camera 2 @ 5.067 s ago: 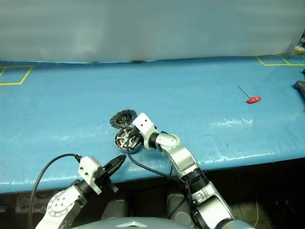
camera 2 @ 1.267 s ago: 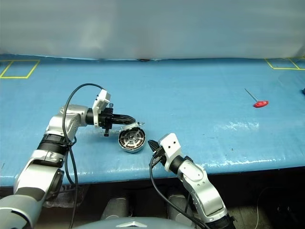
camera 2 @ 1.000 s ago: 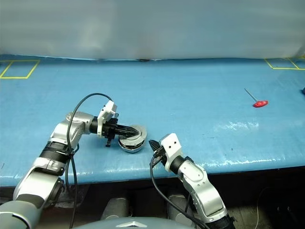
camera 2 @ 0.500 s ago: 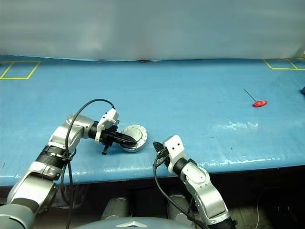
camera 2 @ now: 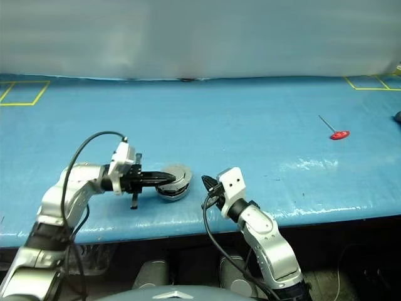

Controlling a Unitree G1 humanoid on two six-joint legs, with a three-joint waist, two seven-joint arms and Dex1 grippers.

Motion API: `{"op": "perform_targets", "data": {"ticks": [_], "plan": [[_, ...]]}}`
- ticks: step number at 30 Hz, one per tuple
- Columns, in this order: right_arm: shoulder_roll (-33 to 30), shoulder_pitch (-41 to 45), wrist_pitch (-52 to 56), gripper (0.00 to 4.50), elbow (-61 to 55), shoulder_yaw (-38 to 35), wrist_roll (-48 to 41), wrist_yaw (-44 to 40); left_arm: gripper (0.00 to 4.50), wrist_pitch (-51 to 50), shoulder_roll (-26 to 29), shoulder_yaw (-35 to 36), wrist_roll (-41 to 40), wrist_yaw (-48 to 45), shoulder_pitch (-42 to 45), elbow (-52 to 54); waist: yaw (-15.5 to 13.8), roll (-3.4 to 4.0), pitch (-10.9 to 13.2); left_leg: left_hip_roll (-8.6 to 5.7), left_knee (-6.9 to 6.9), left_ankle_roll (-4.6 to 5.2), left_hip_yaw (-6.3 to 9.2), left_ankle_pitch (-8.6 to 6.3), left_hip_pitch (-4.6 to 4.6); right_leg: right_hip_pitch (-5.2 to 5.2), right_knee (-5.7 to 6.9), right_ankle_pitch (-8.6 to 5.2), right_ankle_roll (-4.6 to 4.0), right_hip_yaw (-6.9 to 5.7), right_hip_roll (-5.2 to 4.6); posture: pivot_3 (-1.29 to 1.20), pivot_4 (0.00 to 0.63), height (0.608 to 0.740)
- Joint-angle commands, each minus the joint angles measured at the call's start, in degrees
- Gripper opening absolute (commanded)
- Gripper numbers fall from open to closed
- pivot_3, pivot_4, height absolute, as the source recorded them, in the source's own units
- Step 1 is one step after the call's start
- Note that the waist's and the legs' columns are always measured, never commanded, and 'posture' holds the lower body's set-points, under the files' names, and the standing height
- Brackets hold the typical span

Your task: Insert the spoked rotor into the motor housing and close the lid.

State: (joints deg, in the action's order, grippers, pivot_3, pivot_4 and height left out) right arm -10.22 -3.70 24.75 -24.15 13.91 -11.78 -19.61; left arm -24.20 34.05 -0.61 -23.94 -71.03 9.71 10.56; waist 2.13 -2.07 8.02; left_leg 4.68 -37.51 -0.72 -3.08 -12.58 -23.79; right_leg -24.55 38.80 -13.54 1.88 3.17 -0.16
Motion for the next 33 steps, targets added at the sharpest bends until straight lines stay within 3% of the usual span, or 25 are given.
{"op": "perform_targets", "data": {"ticks": [1,8,13,22,33], "plan": [[0.3,3.1,1.7,0.62,-3.5,-2.4,-1.0,1.0,0.00,-1.7,-0.2,4.2,-3.1,7.0,-8.2,12.2,0.0,0.01,0.0,0.00,0.00,0.00,-0.01,0.00,0.01,0.00,0.00,0.00,0.00,0.01,-0.02,0.00,0.150,0.740],[-1.2,9.2,5.6,2.85,-2.5,-1.3,-1.7,-1.6,0.00,5.0,-6.5,3.7,5.2,24.2,-24.3,23.8,-0.6,0.05,0.0,-0.03,-0.01,0.00,-0.14,0.01,0.10,0.04,-0.01,0.01,0.03,0.04,-0.13,0.00,0.150,0.740],[-1.6,15.7,10.1,4.47,0.7,2.9,-0.1,-2.9,0.00,12.7,-16.0,2.3,8.8,34.8,-31.7,24.8,-0.4,0.05,0.0,-0.04,-0.01,0.00,-0.21,0.01,0.10,-0.01,-0.02,0.03,0.05,0.10,-0.12,0.00,0.150,0.740],[1.7,25.3,14.1,4.47,8.0,7.6,-0.3,-5.8,0.00,25.3,-22.0,1.5,11.8,41.2,-38.8,18.5,0.0,0.06,0.0,-0.05,0.04,0.00,-0.24,0.00,0.03,-0.12,-0.06,0.02,0.04,0.12,-0.12,0.00,0.150,0.740],[1.7,27.3,17.6,4.47,12.5,10.4,-0.1,-9.5,0.00,31.3,-21.9,1.1,11.8,42.6,-43.5,16.0,0.2,0.06,0.0,-0.05,0.23,0.00,-0.30,-0.01,-0.02,-0.29,-0.12,0.00,0.01,0.12,-0.19,0.00,0.150,0.740]]}}
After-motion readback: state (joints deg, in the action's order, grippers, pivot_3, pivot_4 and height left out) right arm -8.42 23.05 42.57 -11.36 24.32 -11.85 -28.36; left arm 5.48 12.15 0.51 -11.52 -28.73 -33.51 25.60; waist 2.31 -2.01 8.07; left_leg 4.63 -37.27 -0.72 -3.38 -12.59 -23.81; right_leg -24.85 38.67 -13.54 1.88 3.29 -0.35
